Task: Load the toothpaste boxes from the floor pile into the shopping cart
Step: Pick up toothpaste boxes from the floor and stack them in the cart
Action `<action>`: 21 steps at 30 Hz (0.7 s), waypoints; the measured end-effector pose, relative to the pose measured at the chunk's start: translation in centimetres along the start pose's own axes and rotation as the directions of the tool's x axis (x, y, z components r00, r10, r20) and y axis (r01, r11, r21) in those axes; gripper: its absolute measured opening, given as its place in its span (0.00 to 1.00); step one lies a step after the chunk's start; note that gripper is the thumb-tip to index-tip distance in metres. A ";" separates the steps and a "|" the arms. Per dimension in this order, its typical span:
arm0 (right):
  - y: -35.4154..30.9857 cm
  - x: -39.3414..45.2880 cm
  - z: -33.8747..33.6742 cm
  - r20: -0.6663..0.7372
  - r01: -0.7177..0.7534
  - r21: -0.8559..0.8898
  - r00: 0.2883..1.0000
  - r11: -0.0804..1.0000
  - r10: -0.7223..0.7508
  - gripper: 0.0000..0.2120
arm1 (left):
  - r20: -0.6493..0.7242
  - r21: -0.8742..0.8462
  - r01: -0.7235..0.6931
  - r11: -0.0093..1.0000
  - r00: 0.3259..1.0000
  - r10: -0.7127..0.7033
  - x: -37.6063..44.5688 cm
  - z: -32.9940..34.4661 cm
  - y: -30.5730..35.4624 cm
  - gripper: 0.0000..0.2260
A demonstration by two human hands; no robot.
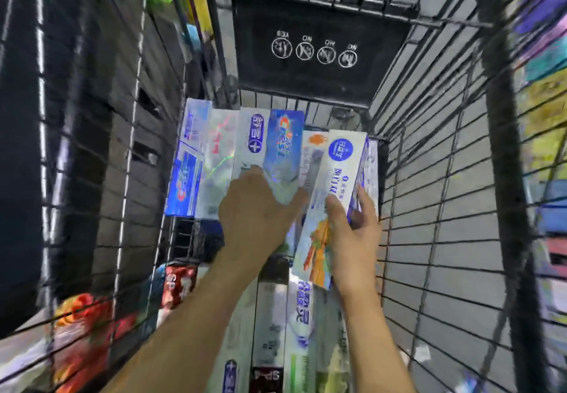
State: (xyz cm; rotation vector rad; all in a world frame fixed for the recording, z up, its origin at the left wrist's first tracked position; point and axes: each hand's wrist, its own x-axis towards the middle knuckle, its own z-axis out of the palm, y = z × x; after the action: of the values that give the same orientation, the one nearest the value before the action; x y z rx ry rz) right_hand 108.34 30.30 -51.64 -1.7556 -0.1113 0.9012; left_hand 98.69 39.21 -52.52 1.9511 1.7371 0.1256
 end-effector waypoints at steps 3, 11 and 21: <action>0.6 1.2 0.4 0.003 -0.014 -0.013 1.000 1.000 0.014 0.19 | -0.051 0.107 -0.006 0.994 0.999 0.012 1.1 1.1 -0.2 0.30; 0.6 4.6 1.0 0.055 0.005 -0.083 0.999 0.997 0.000 0.15 | -0.178 0.271 -0.065 0.960 0.977 0.116 1.6 3.4 -0.8 0.31; 1.9 6.1 1.8 0.091 0.172 -0.337 0.985 0.926 -0.150 0.10 | -0.088 0.210 -0.412 0.887 0.895 0.437 2.0 3.4 -3.5 0.21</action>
State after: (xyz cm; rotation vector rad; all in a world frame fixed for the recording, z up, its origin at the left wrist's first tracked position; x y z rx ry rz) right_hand 110.84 33.95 -56.56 -2.0062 -0.4740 0.8534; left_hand 97.24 40.19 -57.48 2.4949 1.4085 0.2614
